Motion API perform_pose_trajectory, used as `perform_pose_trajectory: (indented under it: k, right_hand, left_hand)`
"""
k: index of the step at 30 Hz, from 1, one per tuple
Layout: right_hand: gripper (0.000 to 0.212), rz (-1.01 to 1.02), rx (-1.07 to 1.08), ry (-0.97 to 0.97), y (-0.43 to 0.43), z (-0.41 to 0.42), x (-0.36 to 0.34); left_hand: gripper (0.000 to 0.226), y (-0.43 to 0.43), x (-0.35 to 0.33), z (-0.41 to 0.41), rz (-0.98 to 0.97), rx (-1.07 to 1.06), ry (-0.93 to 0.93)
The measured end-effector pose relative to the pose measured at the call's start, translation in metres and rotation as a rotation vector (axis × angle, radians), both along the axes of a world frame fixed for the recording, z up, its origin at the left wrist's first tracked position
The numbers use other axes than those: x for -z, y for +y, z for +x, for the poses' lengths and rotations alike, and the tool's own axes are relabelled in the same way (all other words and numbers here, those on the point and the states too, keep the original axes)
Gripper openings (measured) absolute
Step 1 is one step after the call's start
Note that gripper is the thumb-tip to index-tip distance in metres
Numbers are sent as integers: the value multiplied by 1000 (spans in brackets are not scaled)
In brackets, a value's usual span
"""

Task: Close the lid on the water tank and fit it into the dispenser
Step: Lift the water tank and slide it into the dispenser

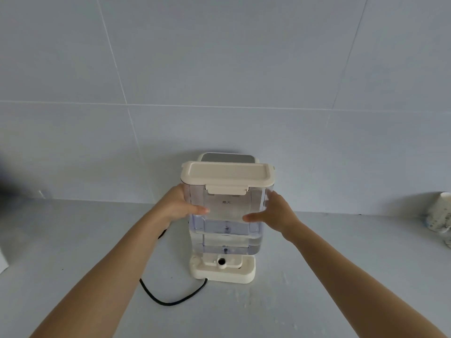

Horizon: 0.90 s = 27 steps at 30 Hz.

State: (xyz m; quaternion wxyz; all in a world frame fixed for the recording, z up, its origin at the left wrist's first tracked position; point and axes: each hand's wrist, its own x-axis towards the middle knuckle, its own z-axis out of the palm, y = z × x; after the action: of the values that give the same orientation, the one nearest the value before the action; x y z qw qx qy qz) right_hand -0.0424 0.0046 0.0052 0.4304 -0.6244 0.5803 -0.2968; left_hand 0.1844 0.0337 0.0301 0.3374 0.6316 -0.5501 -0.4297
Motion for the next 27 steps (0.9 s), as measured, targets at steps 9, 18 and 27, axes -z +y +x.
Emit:
perform_pose_trajectory:
  k: [9, 18, 27]
  right_hand:
    - [82, 49, 34, -12, -6, 12, 9]
    - [80, 42, 57, -18, -6, 17, 18]
    - [79, 47, 71, 6, -3, 20, 31]
  left_hand:
    - [46, -10, 6, 6, 29, 13, 36]
    - [57, -18, 15, 15, 36, 12, 4]
    - [66, -21, 34, 19, 34, 17, -3]
